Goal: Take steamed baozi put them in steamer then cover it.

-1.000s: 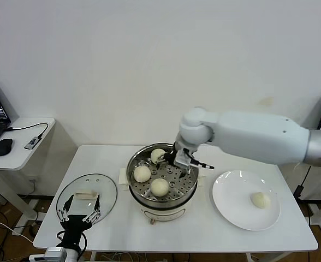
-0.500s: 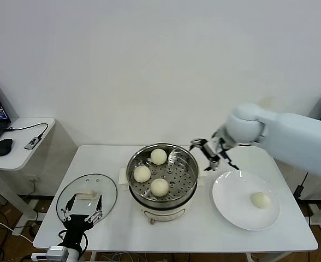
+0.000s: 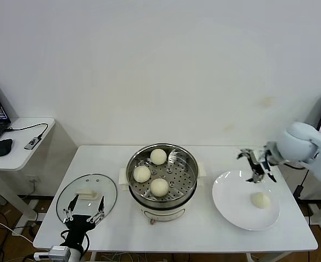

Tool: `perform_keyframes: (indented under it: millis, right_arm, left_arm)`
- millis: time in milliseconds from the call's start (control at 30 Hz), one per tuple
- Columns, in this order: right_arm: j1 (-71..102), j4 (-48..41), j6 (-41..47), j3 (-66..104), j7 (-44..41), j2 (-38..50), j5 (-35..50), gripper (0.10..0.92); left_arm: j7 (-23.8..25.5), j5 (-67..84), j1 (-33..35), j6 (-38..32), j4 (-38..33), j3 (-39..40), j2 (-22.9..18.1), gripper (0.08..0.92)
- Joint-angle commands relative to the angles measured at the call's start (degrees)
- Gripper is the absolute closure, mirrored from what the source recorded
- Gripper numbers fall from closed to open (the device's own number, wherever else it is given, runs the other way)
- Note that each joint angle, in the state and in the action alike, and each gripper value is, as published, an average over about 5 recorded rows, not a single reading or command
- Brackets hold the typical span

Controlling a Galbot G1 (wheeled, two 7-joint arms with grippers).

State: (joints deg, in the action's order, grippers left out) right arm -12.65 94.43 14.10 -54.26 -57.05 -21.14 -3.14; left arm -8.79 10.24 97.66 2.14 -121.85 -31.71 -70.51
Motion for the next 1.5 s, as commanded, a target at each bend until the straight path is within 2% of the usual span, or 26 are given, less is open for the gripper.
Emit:
perform_keyframes:
  millis: [33,433,833,1500]
  right_arm:
    - [21.41,-7.22,0.16,17.37,-0.17,4.39,-4.83,0.203]
    - [31.16,-13.43,-0.79,25.10,-1.24,-0.37,-6.63,0.203]
    - [32.29,-19.23,-3.05,25.78,-1.89,-5.07,-6.89,0.203]
    - [32.71,-22.91,-3.15,26.64,0.15,-9.32,-8.38,0.209]
  left_arm:
    - [0.04,0.02,0.06,0.00,0.21,-0.09,0.10,0.177]
    - [0.02,-0.27,0.70,0.06,-0.29,-0.30,0.09,0.177]
    - [0.04,-0.46,1.17,0.09,-0.67,-0.58,-0.07,0.177]
    - [0.02,-0.68,0.95,0.01,-0.30,-0.46,-0.66,0.177]
